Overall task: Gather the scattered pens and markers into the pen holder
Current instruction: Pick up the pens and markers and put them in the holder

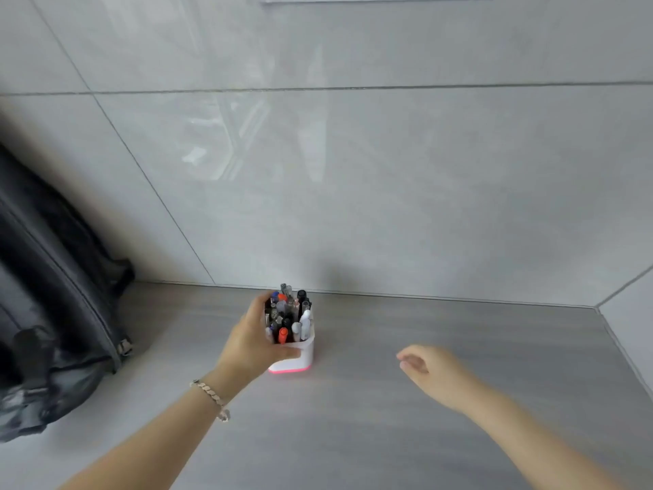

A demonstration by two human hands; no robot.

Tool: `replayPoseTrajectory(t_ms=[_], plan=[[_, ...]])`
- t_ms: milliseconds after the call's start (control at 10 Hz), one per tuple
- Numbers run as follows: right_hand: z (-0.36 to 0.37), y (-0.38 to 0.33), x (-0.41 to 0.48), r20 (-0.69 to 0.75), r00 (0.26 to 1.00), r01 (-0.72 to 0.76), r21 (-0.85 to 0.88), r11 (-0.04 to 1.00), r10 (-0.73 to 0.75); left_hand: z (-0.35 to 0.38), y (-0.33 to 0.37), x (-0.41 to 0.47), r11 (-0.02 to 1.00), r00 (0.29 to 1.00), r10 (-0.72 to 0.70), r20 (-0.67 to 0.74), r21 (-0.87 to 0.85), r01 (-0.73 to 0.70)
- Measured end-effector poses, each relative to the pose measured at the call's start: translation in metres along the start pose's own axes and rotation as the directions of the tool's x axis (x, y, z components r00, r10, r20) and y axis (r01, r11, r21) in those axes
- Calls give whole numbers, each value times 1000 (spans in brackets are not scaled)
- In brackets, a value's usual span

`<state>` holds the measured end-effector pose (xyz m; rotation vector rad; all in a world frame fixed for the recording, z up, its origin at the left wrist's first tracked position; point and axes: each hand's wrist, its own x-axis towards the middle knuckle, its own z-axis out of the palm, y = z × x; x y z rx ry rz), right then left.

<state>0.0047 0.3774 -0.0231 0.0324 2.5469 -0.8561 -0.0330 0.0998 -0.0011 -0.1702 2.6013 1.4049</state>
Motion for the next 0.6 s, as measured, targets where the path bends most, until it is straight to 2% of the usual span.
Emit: replayPoseTrajectory(t_ms=[200, 400, 500, 600], plan=[[30, -43, 19, -5, 996, -86, -58, 995, 85, -83, -42, 60, 1000, 1000, 5, 11, 10, -5], [38, -70, 13, -23, 993, -122, -173, 977, 120, -112, -67, 86, 996, 992, 43, 115, -80, -34], [36, -77, 6, -24, 992, -130, -174, 976, 128, -119, -72, 92, 997, 978, 68, 196, -54, -58], [32, -82, 2, -17, 993, -115, -205, 972, 114, -116, -67, 85, 988, 993, 44, 112, 145, -60]])
